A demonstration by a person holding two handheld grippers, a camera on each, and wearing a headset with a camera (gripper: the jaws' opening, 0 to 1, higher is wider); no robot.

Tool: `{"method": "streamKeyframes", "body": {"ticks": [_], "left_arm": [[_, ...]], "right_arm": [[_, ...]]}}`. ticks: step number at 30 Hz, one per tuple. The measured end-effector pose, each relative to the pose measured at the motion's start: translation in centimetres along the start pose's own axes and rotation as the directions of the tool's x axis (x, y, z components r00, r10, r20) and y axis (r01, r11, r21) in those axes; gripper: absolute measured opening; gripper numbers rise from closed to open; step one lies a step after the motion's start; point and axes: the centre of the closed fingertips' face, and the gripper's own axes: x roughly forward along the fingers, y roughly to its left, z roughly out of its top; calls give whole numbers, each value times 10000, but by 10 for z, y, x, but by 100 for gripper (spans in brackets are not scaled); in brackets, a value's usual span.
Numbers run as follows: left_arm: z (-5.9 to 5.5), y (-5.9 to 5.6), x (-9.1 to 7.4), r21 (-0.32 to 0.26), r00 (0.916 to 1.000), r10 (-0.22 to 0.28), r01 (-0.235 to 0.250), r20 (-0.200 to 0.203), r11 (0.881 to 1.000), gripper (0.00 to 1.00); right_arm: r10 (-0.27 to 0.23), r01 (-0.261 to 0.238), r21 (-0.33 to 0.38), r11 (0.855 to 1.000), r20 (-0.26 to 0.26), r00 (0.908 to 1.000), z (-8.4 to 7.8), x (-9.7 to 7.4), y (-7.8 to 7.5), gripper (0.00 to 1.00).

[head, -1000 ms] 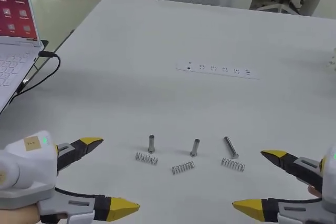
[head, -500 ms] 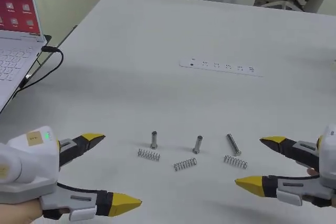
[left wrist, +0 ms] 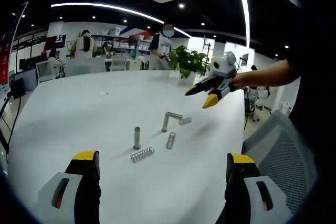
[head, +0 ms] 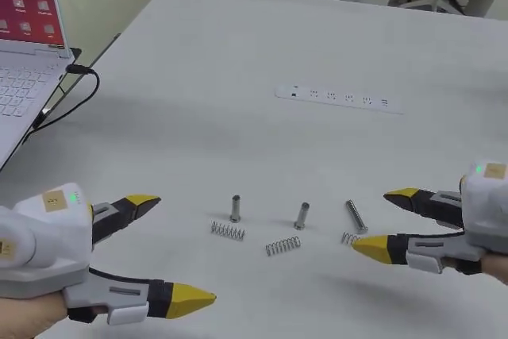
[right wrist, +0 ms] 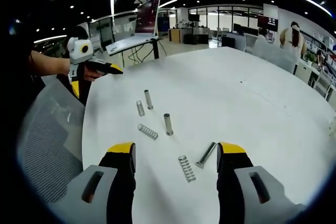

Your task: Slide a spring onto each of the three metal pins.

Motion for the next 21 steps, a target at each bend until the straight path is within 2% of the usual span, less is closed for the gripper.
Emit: {"method": "streamKeyframes", "body": {"ticks": [8, 16, 19, 21], "left_arm": [[2, -3, 1, 104, 9998, -182, 182, 10, 9998, 98], [-3, -1, 1, 180, 9996, -266, 269, -133, 9995, 98], [-5, 1, 1, 133, 9996, -216, 218, -166, 9997, 98], [-5, 2, 1, 115, 9996, -214, 216, -159, 9997, 98]], "right_arm": [[-25, 25, 2, 10000, -395, 9992, 0, 7, -9, 57], [-69, 114, 595, 9982, -748, 9972, -4, 18, -21, 53], [-176, 247, 786, 9966, -894, 9958, -7, 21, -27, 50], [-410, 480, 587, 9971, -1146, 9926, -11, 22, -32, 48]]}}
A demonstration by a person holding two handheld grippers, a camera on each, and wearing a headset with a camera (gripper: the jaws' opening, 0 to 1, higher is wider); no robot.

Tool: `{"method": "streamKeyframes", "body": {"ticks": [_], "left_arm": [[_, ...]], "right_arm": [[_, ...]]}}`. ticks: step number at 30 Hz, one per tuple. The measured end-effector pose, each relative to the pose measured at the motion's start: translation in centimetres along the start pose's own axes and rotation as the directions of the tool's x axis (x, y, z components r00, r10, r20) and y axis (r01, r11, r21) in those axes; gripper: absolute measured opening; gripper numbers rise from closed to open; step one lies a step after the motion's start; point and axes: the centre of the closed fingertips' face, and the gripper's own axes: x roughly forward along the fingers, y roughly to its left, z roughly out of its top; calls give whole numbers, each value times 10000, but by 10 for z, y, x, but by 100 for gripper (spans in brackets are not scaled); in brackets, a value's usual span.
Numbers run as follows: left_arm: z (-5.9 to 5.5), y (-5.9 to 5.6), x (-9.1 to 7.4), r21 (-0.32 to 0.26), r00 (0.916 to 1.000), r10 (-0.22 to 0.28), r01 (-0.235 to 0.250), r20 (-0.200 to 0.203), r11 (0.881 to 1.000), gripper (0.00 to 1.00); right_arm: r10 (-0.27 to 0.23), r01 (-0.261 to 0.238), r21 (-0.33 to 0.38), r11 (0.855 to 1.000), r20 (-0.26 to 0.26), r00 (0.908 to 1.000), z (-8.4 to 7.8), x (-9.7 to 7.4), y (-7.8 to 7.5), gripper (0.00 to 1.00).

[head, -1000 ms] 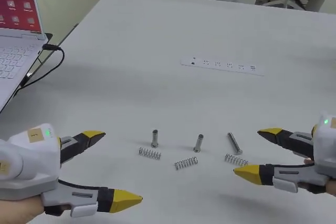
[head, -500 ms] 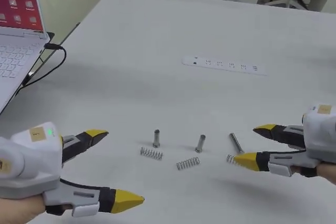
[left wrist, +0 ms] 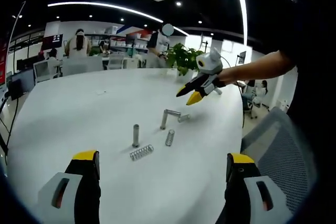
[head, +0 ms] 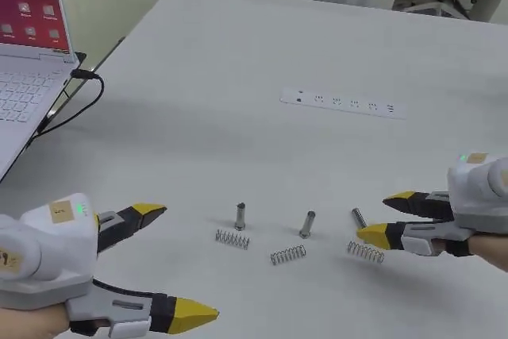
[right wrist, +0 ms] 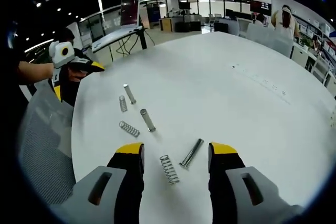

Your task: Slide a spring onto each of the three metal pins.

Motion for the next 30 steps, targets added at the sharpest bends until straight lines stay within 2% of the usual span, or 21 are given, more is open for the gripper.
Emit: {"method": "streamKeyframes", "body": {"ticks": [10, 17, 20, 24, 30], "left_arm": [[-5, -5, 1, 152, 9993, -199, 203, -311, 9997, 97], [-6, -4, 1, 106, 9993, -161, 165, -326, 9998, 95], [-7, -2, 0, 54, 9994, -87, 89, -330, 9999, 95], [-8, -3, 0, -45, 9995, -57, 56, -319, 10000, 94], [-12, -5, 0, -118, 9994, -86, 82, -341, 9999, 94]], "right_arm": [[-48, 53, 133, 9999, -355, 9994, 5, 16, -10, 46], [-113, 176, 560, 9983, -1111, 9937, -2, 26, -18, 35], [-133, 234, 798, 9965, -1250, 9921, -2, 29, -21, 33], [-154, 335, 1116, 9932, -1597, 9870, -8, 32, -23, 23], [-120, 445, 1668, 9850, -1909, 9815, -16, 37, -24, 18]]}}
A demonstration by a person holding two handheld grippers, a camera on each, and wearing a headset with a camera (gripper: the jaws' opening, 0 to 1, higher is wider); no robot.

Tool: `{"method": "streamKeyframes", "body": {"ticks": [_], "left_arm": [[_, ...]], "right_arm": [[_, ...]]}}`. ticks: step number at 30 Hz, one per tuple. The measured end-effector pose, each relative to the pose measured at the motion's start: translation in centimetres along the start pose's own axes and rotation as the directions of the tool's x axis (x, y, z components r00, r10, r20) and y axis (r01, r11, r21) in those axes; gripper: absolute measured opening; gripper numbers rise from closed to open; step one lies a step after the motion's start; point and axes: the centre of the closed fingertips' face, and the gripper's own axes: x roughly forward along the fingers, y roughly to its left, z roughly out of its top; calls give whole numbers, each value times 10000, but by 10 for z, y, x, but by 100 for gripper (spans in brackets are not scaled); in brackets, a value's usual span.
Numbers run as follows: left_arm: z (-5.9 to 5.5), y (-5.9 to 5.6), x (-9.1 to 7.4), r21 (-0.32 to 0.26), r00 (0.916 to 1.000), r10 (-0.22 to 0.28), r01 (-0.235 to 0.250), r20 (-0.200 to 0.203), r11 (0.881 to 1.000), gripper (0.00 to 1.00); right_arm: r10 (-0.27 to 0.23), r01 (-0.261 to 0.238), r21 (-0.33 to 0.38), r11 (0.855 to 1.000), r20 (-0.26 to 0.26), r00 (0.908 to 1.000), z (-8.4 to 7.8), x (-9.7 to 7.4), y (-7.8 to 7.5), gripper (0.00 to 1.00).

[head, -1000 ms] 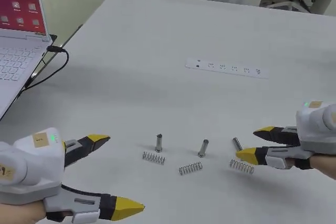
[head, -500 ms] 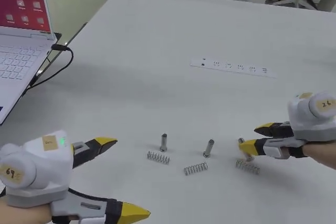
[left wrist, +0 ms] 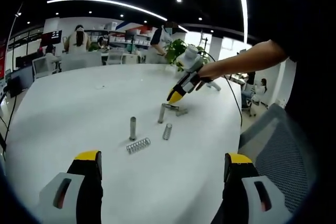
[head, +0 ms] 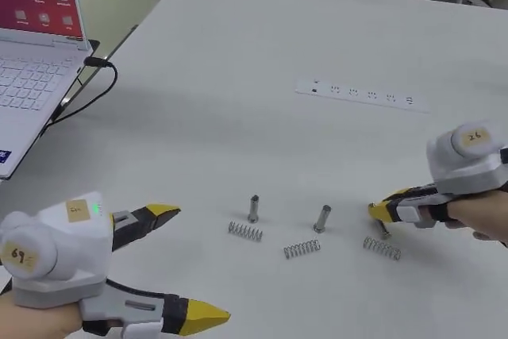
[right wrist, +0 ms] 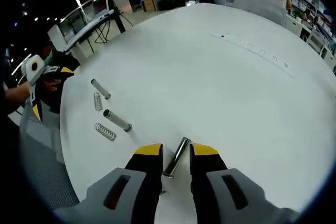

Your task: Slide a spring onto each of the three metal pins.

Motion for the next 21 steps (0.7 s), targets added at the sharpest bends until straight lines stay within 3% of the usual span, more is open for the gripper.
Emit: {"method": "streamKeyframes", "body": {"ticks": [6, 21], "left_arm": [[0, 0, -2, -35, 10000, 67, -68, -11, 10000, 93], [-3, -3, -3, -126, 10000, 0, -1, -85, 9999, 92]], "right_arm": [[-181, 184, 166, 9997, -175, 9997, -3, 4, -4, 20], [-229, 281, 873, 9958, -606, 9979, -7, 13, -6, 14]]}}
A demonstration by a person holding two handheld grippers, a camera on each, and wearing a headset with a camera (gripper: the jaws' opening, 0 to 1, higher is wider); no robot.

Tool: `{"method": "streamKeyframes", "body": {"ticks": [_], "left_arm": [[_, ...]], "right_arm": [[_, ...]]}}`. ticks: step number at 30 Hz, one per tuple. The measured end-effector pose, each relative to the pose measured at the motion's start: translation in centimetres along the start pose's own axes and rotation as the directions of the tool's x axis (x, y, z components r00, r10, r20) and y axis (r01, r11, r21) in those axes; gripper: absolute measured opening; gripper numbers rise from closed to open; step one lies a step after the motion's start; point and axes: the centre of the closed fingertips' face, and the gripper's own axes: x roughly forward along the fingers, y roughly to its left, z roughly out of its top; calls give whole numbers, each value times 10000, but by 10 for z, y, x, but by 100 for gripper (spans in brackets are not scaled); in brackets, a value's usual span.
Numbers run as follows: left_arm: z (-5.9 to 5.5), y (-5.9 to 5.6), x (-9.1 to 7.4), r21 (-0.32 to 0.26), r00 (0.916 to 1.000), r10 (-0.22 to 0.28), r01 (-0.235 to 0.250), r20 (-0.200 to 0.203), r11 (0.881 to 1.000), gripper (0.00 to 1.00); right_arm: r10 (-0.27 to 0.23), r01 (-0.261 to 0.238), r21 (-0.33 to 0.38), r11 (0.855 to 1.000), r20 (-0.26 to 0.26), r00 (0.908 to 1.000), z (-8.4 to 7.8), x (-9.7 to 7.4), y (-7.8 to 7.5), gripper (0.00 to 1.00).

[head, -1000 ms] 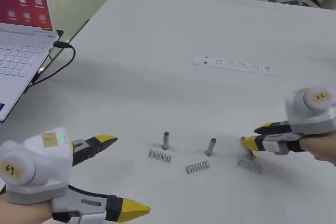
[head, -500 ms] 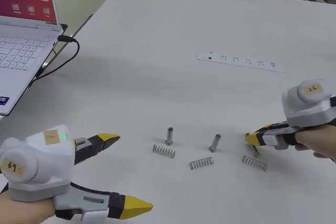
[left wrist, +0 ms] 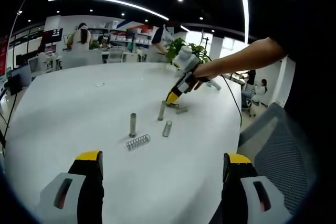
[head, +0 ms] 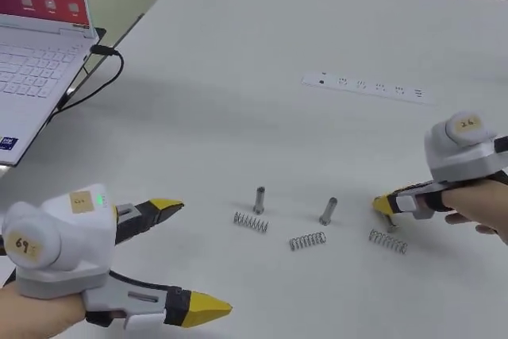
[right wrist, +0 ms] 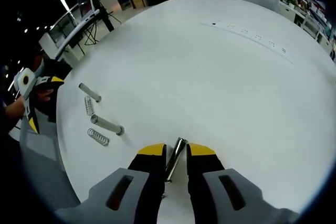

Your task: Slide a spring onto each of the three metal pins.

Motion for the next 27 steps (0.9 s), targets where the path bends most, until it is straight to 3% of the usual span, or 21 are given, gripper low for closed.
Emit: {"method": "streamKeyframes", "body": {"ticks": [7, 13, 23, 27], "left_arm": [[0, -1, 0, -23, 10000, -4, 4, -1, 10000, 92], [0, -2, 0, -67, 10000, -18, 19, 29, 10000, 92], [-3, -4, 1, -142, 10000, -59, 59, 3, 9999, 91], [-3, -3, 0, -140, 10000, -35, 35, 2, 9999, 90]], "right_arm": [[-116, 119, 99, 9999, -295, 9995, -1, 4, 1, 10], [-313, 294, -350, 9990, -558, 9980, -4, 8, 0, 9], [-705, 726, 323, 9968, -630, 9955, -3, 10, -2, 6], [-781, 800, 270, 9964, -659, 9948, -3, 10, -1, 6]]}}
